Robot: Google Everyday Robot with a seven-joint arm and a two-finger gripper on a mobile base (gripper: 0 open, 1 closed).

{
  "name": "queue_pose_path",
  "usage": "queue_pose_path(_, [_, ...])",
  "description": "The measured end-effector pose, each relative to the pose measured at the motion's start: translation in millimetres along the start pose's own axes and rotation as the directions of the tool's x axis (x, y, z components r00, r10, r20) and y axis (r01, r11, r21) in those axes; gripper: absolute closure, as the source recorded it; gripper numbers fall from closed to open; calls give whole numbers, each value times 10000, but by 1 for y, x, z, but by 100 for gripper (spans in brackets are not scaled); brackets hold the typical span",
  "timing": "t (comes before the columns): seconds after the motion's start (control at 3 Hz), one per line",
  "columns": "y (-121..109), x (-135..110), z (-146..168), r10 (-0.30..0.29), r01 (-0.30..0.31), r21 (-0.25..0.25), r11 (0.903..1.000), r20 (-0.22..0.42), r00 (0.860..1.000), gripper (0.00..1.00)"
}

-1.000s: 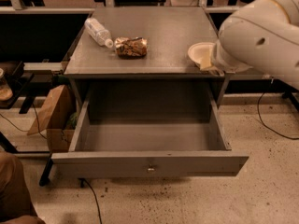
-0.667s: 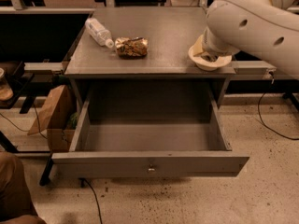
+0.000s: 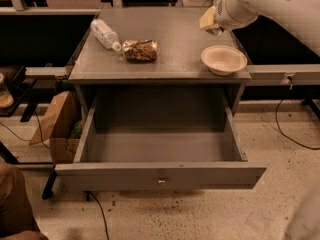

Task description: Pick pepsi can from top drawer and place on counter

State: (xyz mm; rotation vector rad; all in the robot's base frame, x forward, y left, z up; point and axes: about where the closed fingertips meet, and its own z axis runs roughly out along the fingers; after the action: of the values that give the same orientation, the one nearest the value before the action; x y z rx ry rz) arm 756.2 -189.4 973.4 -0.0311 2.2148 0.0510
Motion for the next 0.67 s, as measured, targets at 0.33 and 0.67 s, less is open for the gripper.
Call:
queue_pose_path(0.33, [22, -15, 21, -134, 115, -1309, 9913, -135, 9998, 100])
queue_pose_path(0.67, [50, -13, 45, 50, -214, -2800, 9598, -592, 9982, 100])
